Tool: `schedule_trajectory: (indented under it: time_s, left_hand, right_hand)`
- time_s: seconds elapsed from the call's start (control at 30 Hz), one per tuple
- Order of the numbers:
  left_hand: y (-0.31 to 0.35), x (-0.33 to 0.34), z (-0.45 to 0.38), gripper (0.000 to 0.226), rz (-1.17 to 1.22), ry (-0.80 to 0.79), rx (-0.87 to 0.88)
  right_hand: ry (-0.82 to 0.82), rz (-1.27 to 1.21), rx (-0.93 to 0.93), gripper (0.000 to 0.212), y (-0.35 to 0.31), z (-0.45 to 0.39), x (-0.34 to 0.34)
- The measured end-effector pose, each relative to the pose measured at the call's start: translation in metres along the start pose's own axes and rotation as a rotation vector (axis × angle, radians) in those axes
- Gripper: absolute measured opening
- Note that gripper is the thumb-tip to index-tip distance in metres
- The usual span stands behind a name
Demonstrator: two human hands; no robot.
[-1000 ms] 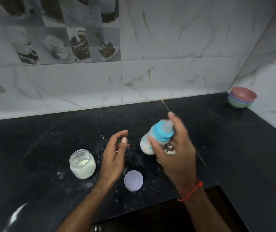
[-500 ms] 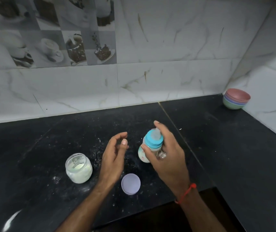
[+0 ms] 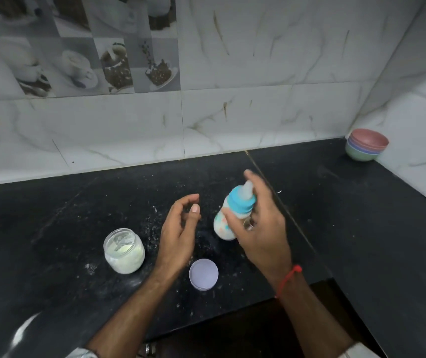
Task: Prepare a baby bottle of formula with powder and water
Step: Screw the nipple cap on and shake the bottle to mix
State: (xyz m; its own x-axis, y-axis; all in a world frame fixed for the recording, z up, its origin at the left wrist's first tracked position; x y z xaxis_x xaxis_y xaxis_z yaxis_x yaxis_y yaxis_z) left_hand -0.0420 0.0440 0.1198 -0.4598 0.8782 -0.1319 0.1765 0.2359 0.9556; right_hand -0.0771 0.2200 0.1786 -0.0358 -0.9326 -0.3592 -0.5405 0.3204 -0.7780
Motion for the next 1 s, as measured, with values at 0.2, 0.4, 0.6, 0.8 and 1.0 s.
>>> schedule_trajectory:
  time_s: [0.2, 0.4, 0.6, 0.8, 1.0]
  left_hand:
    - [-0.001, -0.001, 0.001, 0.027, 0.003, 0.019, -0.005]
    - [0.000, 0.000, 0.004, 0.026, -0.001, -0.005, 0.019]
    - [-0.001, -0.002, -0.001, 0.029, 0.003, 0.005, 0.007]
    - [-0.005, -0.001, 0.002, 0.027, 0.012, 0.012, -0.009]
    - [-0.006, -0.001, 0.002, 0.027, 0.014, 0.014, 0.001]
  right_hand:
    - [0.183, -0.162, -0.055, 0.072, -0.002, -0.005, -0.008]
    - [-0.096, 0.039, 0.027, 0.072, 0.007, 0.007, 0.006]
    - [-0.149, 0.121, 0.014, 0.075, 0.008, 0.005, 0.012]
    - [0.080, -0.055, -0.032, 0.078, 0.003, -0.001, 0.003]
    - [0.044, -0.004, -0.053, 0.075, 0.006, 0.000, 0.008]
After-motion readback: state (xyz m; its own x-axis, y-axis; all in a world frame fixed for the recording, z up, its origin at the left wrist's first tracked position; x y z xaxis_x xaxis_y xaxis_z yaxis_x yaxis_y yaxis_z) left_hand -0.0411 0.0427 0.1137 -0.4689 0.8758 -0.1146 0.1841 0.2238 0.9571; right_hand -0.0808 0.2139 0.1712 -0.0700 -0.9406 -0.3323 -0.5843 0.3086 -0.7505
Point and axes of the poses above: each hand's wrist, its own z-axis away from the middle knuckle, its own x-axis out of the palm, y = z × x, the point moved 3 cm from there along -z, towards the middle knuckle, and after that the axes turned 7 degrees about x, right-handed, at the moved point
